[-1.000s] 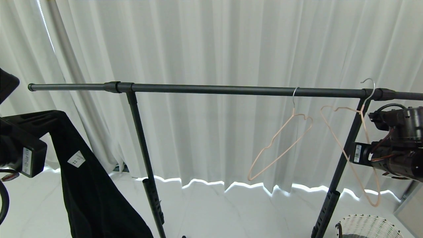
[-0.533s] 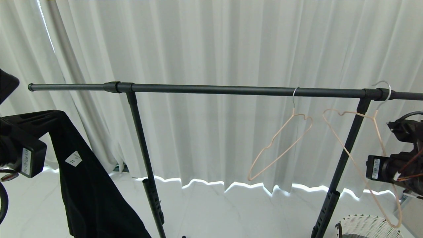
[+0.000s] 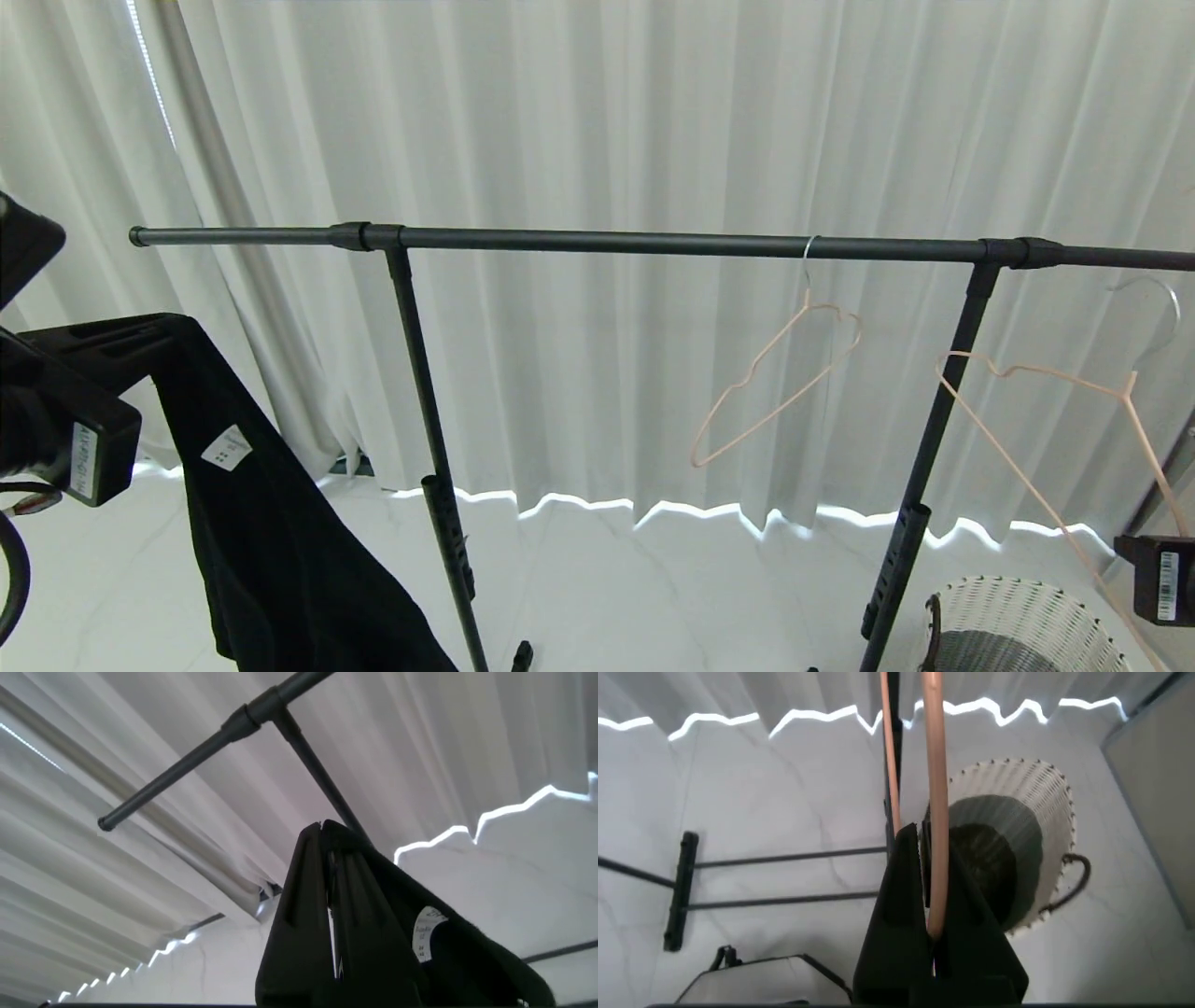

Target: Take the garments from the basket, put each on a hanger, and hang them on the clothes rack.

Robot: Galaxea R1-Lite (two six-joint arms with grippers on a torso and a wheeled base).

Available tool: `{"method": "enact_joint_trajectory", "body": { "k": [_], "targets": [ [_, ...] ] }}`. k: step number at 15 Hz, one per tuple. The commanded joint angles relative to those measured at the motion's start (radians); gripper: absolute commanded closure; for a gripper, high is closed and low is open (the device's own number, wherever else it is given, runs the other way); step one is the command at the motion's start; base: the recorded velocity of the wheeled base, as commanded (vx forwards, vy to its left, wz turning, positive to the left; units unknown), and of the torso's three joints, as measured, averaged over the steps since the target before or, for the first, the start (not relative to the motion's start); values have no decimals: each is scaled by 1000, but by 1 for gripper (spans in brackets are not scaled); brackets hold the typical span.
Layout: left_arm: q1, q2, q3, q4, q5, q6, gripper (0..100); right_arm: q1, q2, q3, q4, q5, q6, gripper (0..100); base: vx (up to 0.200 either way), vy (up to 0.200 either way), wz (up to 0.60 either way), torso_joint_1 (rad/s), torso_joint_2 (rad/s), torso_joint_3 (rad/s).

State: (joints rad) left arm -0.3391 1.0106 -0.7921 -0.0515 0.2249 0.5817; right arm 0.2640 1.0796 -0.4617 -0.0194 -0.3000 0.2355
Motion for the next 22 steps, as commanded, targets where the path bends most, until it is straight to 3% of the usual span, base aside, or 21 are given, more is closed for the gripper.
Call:
{"method": "enact_joint_trajectory", "body": {
  "k": [1, 4, 6, 8, 11, 13, 15, 17, 20, 22],
  "targets": [
    [-8, 0, 1, -1, 1, 0, 100, 0, -76, 3, 19, 1, -9, 100, -200, 0, 0, 2, 7, 2],
    [-11, 0, 2, -1, 1, 0, 100, 26, -133, 2, 50, 7, -44, 100, -200, 0, 0, 2, 4, 2],
    [-12, 3, 4, -1, 1, 0, 100, 98, -153, -3, 44, 7, -70, 100, -200, 0, 0, 2, 0, 2],
    [-26, 5, 13, -1, 1, 0, 100, 250, -178, -14, 38, 9, -116, 100, 0, 0, 0, 0, 0, 0],
    [-69, 8, 37, 1, 14, 4, 100, 520, -179, -8, 29, 9, -117, 100, 0, 0, 0, 0, 0, 0],
    [-124, 43, 45, -1, 114, 10, 100, 684, -178, 12, 29, 13, -82, 100, 0, 0, 0, 0, 0, 0],
    [-152, 123, 11, -1, 202, -54, 100, 879, -164, 3, 25, 13, 5, 100, 0, 0, 0, 0, 0, 0],
    [-167, 218, -44, -1, 298, -160, 100, 988, -121, 9, -34, 13, 53, 100, 0, 0, 0, 0, 0, 0],
    [-245, 310, -107, -1, 381, -289, 100, 1075, 10, 3, -171, 13, 88, 100, 0, 0, 0, 0, 0, 0],
    [-268, 335, -145, -1, 383, -298, 100, 1107, 102, 2, -267, 13, 111, 100, 0, 0, 0, 0, 0, 0]
  ]
}}
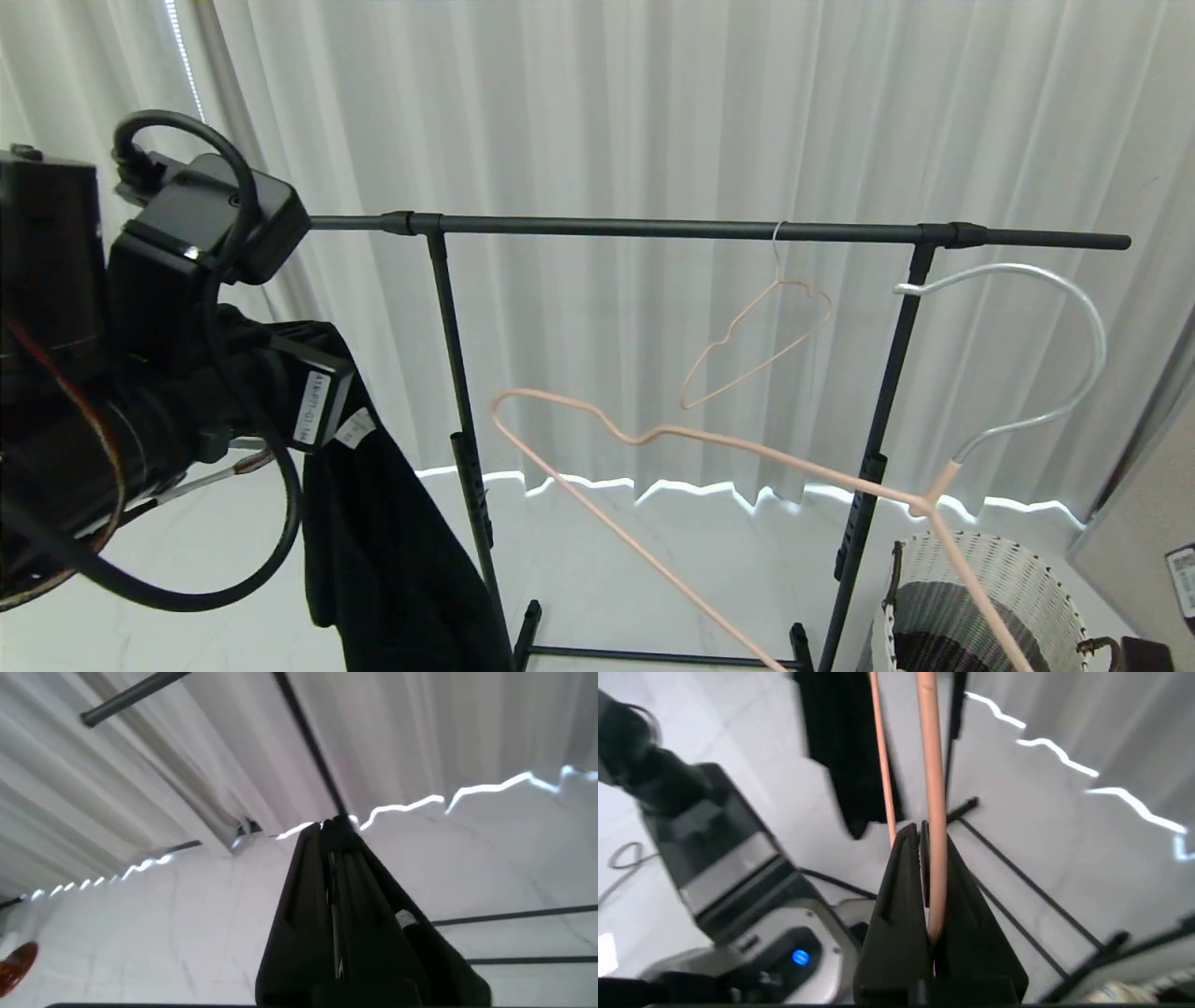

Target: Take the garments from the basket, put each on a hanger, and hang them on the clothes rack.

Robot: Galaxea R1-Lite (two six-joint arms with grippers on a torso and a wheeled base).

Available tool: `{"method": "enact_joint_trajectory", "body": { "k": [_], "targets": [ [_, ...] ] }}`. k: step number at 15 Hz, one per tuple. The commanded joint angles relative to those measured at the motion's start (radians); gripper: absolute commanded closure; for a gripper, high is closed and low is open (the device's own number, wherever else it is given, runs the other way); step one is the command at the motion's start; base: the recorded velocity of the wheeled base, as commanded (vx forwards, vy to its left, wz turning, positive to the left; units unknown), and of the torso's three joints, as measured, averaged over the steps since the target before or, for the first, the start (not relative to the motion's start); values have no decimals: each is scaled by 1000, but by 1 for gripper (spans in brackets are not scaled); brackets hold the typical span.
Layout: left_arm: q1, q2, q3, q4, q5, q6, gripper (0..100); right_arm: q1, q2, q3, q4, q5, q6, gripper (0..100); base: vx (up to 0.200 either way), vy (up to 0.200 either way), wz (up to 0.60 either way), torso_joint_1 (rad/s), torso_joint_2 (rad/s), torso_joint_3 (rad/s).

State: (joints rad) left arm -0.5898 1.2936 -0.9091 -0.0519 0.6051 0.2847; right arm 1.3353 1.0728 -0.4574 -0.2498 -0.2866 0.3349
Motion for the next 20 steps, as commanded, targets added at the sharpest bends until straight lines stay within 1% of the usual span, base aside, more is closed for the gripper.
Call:
{"method": "enact_joint_trajectory", "body": {
  "k": [1, 3, 4, 6, 7, 14, 17, 18, 20],
  "targets": [
    [-19, 59, -48, 0, 1, -2, 100, 36, 144, -4, -68, 0, 13, 100, 0, 0, 0, 0, 0, 0],
    [-25, 59, -62, 0, 1, -4, 100, 36, 176, -20, -94, 0, 15, 100, 0, 0, 0, 0, 0, 0],
    [-39, 56, -62, 0, -1, -16, 100, 36, 179, -23, -94, 0, 15, 100, 0, 0, 0, 0, 0, 0],
    [-96, 56, -70, 0, 1, -75, 100, 36, 180, -24, -94, 1, 27, 100, 0, 0, 0, 0, 0, 0],
    [-113, 56, -70, 0, 1, -84, 100, 36, 180, -26, -94, 1, 32, 100, 0, 0, 0, 0, 0, 0],
    [-173, 53, -76, 0, 1, -90, 100, 27, 211, -67, -97, 3, 35, 100, 0, 0, 0, 0, 0, 0],
    [-191, 50, -82, 0, 1, -90, 100, 22, 256, -116, -101, 1, 73, 100, 0, 0, 0, 0, 0, 0],
    [-205, 49, -89, 0, 2, -90, 100, -4, 294, -132, -135, 0, 78, 100, 0, 0, 0, 0, 0, 0],
    [-206, 49, -97, 0, 5, -90, 100, -30, 335, -135, -187, 0, 79, 100, 0, 0, 0, 0, 0, 0]
  ]
}}
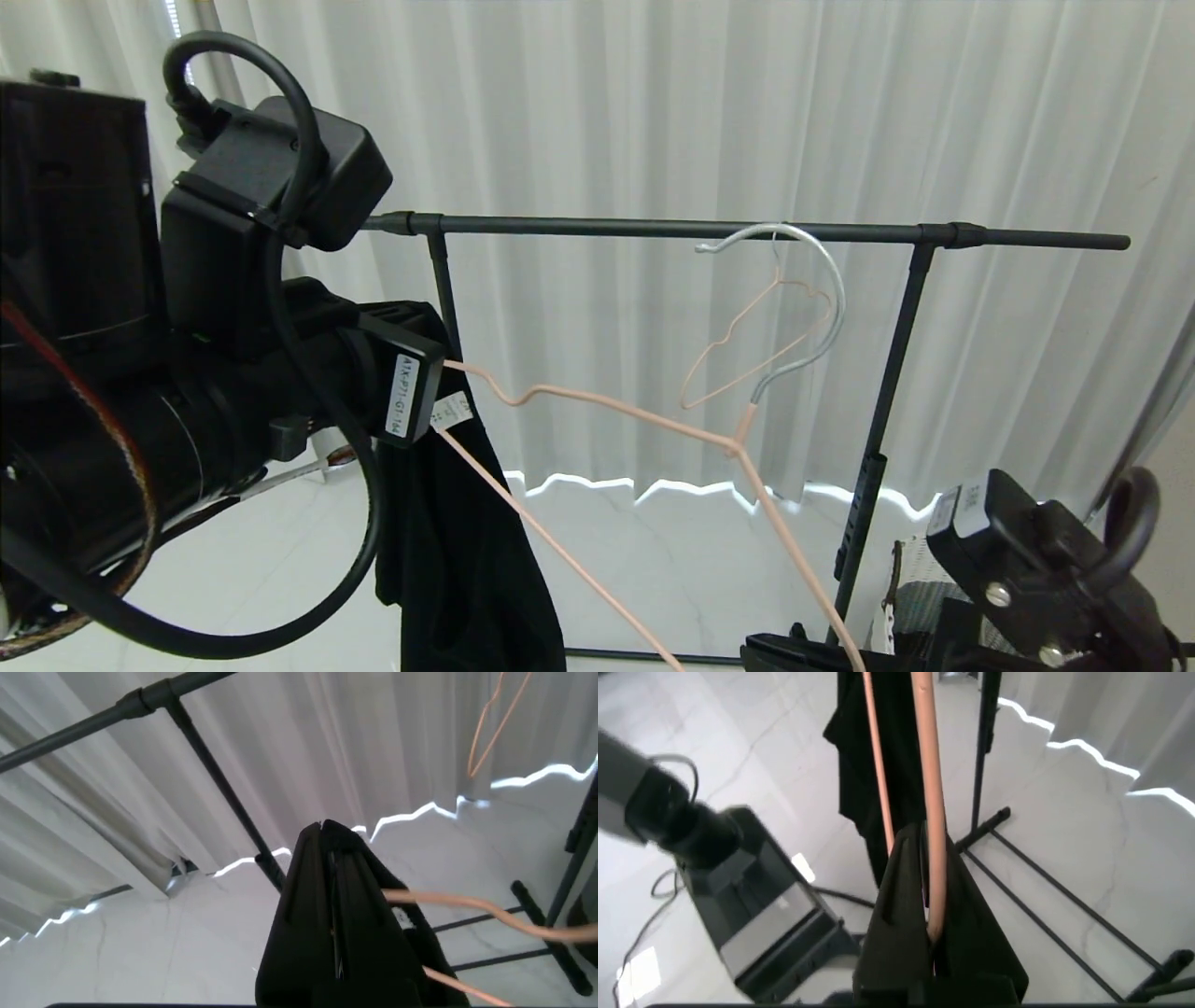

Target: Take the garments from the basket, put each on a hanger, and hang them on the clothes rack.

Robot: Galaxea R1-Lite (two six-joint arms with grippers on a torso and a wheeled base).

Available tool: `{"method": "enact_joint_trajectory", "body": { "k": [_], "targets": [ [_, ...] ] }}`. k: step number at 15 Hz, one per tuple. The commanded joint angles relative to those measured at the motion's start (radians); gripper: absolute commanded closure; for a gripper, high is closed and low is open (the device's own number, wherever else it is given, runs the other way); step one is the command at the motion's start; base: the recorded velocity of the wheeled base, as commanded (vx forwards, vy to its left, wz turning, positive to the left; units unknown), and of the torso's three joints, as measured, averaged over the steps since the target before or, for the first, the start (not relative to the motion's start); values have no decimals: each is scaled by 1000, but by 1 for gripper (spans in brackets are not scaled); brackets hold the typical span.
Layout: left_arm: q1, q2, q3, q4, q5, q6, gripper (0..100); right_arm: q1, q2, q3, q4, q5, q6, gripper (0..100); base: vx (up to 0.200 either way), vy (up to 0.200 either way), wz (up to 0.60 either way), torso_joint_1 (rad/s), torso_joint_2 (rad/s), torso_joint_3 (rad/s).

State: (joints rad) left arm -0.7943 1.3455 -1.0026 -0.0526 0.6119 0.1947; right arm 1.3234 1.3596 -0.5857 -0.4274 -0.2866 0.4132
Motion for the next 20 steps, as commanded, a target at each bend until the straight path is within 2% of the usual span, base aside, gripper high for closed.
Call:
{"method": "enact_joint_trajectory", "body": {
  "k": [1, 4, 6, 9, 13, 16, 19, 20],
  "targets": [
    [0, -2, -7, 0, 8, 0, 100, -23, 61, -8, -19, 1, 1, 100, 0, 0, 0, 0, 0, 0],
    [3, 3, -27, 0, 38, 0, 100, -23, 99, -39, -19, 0, 1, 100, 0, 0, 0, 0, 0, 0],
    [58, 21, -67, 0, 92, 0, 100, -23, 105, -39, -19, -2, 3, 100, 0, 0, 0, 0, 0, 0],
    [101, 18, -90, 3, 98, 2, 100, -23, 95, -37, -19, -3, 7, 100, 0, 0, 0, 0, 0, 0],
    [95, 18, -87, 3, 98, 0, 100, -23, 96, -63, -20, -5, 6, 100, 0, 0, 0, 0, 0, 0],
    [38, 18, -91, 2, 98, -1, 100, -24, 102, -86, -20, -5, 6, 100, 0, 0, 0, 0, 0, 0],
    [-108, 21, -116, 3, 97, -81, 100, -24, 128, -109, -20, 1, 4, 100, 0, 0, 0, 0, 0, 0],
    [-137, 21, -120, 2, 97, -84, 100, -24, 133, -115, -19, 3, 6, 100, 0, 0, 0, 0, 0, 0]
  ]
}}
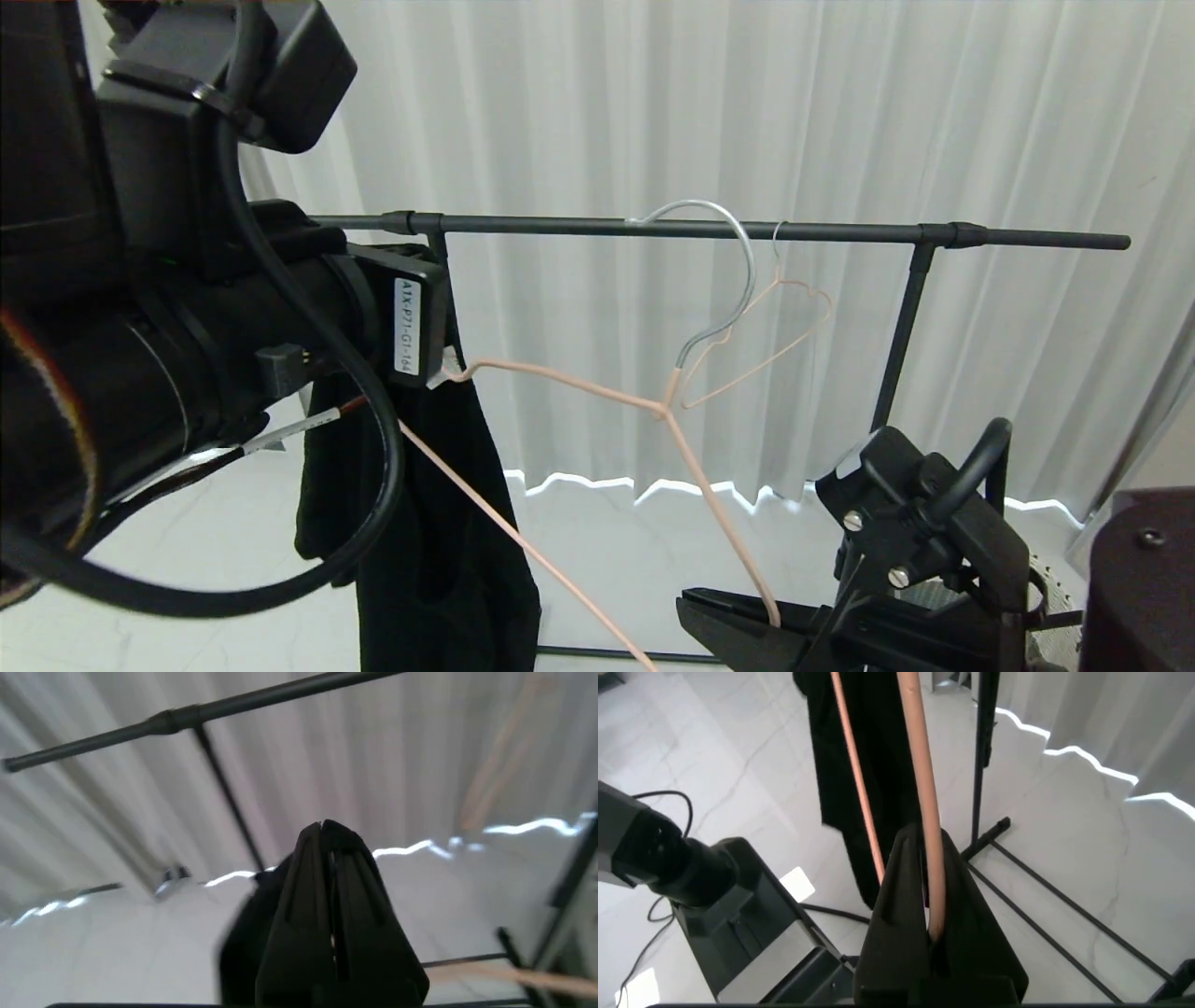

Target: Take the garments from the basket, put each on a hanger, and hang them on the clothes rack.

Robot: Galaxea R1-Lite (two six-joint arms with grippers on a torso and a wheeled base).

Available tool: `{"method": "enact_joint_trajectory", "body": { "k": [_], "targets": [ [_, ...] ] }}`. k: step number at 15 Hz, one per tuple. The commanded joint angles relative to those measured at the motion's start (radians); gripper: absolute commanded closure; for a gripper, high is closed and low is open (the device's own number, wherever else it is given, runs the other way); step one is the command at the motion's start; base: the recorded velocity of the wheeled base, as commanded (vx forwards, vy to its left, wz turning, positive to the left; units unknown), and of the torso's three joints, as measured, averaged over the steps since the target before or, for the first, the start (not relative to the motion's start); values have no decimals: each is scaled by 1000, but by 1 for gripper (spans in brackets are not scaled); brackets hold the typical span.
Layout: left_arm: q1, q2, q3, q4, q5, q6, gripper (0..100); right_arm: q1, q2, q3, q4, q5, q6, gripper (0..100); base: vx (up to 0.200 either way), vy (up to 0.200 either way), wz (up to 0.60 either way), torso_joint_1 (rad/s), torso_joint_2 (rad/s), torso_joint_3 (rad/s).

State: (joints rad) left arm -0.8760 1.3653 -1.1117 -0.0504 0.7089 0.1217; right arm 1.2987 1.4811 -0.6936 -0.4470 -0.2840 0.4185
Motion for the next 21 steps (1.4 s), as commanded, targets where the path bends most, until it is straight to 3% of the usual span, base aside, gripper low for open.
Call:
{"method": "enact_joint_trajectory", "body": {
  "k": [1, 5, 9, 11, 14, 21],
  "targets": [
    [-71, 3, -22, 0, 0, -11, 100, 2, 16, -7, 1, 0, 2, 100, 0, 0, 0, 0, 0, 0],
    [-90, 32, -96, 0, 0, -16, 100, 2, 41, -27, 1, 0, 2, 100, 0, 0, 0, 0, 0, 0],
    [-5, 38, -73, 4, 12, -10, 100, 1, 4, -17, 8, -7, 9, 100, 0, 0, 0, 0, 0, 0],
    [63, 35, -77, 4, 24, -8, 100, -13, -68, 22, 79, -7, 9, 100, 0, 0, 0, 0, 0, 0],
    [87, 31, -79, 4, 24, -8, 100, -18, -131, 28, 199, -6, 14, 100, 0, 0, 0, 0, 0, 0],
    [106, 47, -73, 4, 24, -16, 100, -50, -139, 8, 195, -9, 16, 100, 0, 0, 0, 0, 0, 0]
  ]
}}
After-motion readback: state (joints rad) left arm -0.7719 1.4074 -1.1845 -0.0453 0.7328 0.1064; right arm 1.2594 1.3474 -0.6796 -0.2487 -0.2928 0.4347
